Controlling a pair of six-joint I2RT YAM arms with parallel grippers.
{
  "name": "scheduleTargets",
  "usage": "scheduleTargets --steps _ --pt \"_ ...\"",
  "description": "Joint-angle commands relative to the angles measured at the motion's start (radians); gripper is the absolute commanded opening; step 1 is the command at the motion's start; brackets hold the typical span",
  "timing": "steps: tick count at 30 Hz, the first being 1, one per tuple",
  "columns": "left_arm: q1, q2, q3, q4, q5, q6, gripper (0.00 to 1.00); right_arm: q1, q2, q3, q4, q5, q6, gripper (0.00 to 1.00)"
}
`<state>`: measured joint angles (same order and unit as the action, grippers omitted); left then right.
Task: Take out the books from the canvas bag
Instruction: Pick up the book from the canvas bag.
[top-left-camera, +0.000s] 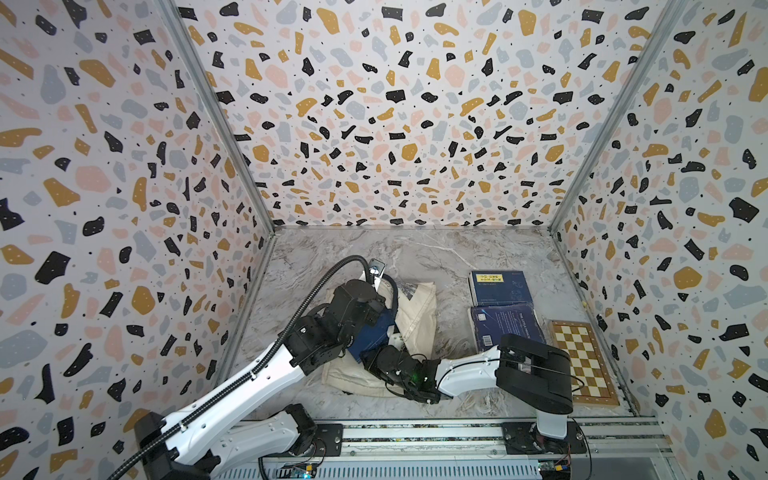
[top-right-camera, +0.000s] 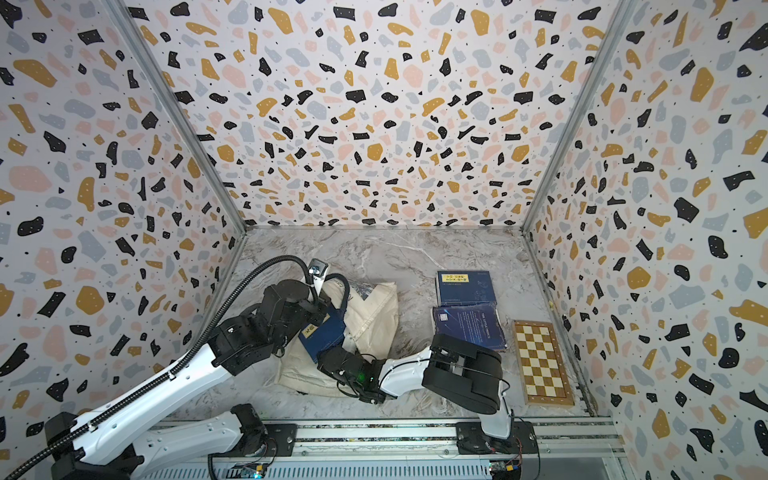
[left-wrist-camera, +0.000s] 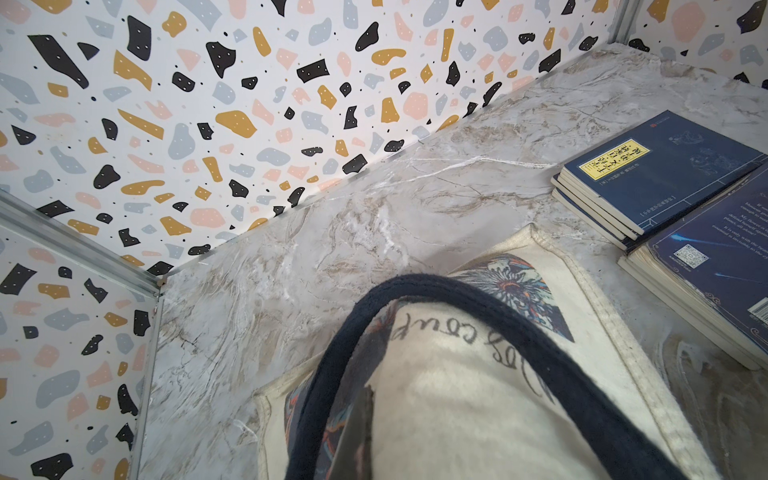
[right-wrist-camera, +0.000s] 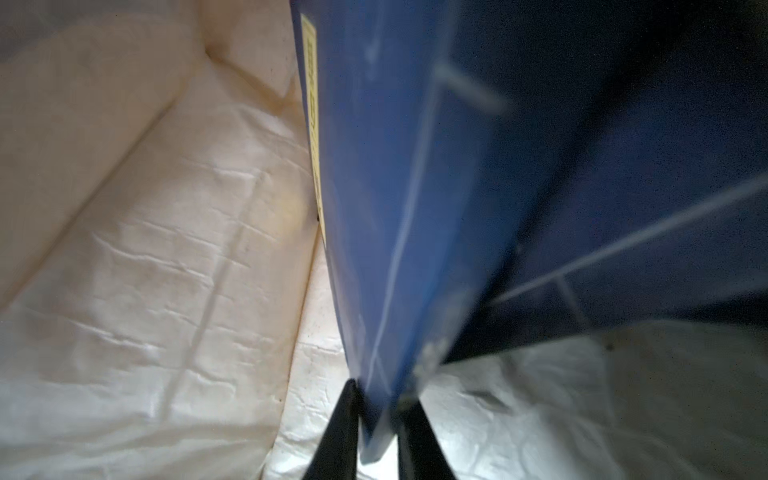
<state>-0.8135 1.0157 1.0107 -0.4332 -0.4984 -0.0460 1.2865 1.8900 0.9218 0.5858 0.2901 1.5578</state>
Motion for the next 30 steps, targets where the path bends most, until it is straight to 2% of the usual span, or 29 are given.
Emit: scheduleTargets --steps 1,14,17,22,30 --pt "0.010 -0.002 0.043 0.039 -0.038 -0.009 0.00 -0.016 -0.097 -0.019 0.010 0.067 -0.017 0.14" --pt "0.011 0.015 0.054 0.025 -0.061 -0.009 0.00 -0.015 -0.247 -0.135 -0.106 0.088 0.011 0.07" --pt "0.011 0.018 0.058 0.021 -0.063 -0.011 0.00 -0.024 -0.259 -0.152 -0.117 0.125 0.015 0.09" --pt "0.010 0.017 0.057 0.020 -0.062 -0.015 0.00 -0.093 -0.235 -0.151 -0.053 0.087 -0.038 0.13" --pt "0.011 0.016 0.055 0.022 -0.049 -0.018 0.00 -0.171 -0.186 -0.094 -0.049 0.105 -0.107 0.18"
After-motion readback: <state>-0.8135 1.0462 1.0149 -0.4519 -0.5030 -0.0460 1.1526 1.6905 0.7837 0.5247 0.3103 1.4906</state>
